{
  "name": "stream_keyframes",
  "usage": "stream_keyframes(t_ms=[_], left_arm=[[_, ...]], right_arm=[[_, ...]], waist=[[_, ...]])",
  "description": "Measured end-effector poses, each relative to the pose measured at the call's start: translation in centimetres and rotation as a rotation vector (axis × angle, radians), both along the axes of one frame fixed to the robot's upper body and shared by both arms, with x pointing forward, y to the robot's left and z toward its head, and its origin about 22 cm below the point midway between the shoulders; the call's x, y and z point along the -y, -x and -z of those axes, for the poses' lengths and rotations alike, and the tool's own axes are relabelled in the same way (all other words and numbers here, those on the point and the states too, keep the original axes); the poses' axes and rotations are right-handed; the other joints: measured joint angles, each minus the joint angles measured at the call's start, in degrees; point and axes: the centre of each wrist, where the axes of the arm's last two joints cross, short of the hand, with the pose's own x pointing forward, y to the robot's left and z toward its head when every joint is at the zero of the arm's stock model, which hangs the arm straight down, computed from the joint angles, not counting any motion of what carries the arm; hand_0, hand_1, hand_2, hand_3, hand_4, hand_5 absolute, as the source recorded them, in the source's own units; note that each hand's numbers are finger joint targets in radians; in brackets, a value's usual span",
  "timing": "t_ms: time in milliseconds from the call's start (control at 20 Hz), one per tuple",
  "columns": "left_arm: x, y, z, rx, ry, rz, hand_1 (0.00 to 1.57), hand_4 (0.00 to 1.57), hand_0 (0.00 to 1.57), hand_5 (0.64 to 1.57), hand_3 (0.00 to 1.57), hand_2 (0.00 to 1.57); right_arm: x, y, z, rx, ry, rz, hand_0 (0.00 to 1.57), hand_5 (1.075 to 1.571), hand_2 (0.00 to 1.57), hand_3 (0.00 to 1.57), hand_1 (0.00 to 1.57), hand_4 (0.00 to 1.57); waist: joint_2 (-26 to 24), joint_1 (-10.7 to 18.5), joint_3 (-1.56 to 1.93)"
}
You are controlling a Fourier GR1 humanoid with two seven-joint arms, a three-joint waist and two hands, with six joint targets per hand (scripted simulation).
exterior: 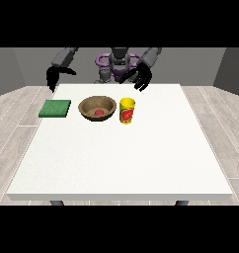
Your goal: Pick the cup and pour the ball into the bowl, then pick the bowl and place it on the pad
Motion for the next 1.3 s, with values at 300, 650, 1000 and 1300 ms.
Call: stream_keyframes(t_ms=[300, 650, 1000, 1300], left_arm=[[-1.6, 2.4, 0.8, 0.013, 0.345, 0.196, 0.00, 0.00, 0.00, 1.564, 0.00, 0.00], [-4.4, 3.9, 2.1, 0.050, 0.460, 0.340, 0.00, 0.00, 0.00, 1.564, 0.00, 0.00], [-7.4, 4.1, 0.5, 0.079, 0.470, 0.376, 0.00, 0.00, 0.00, 1.565, 0.00, 0.00], [-9.0, 4.3, -0.9, 0.108, 0.467, 0.381, 0.00, 0.00, 0.00, 1.566, 0.00, 0.00]], right_arm=[[-4.2, -1.7, 0.2, 0.021, -0.017, 0.075, 0.00, 1.570, 0.00, 0.00, 0.00, 0.31], [-6.3, -3.3, 0.9, 0.028, -0.053, 0.159, 0.00, 1.567, 0.00, 0.00, 0.00, 0.29], [-6.0, -4.5, 2.0, 0.033, -0.056, 0.199, 0.00, 1.561, 0.00, 0.00, 0.00, 0.19], [-5.9, -4.9, 3.1, 0.036, -0.065, 0.194, 0.00, 1.564, 0.00, 0.00, 0.00, 0.14]], waist=[[3.45, 4.49, 0.61], [5.95, 8.29, 1.03], [7.02, 9.23, 1.03], [8.95, 9.17, 1.13]])
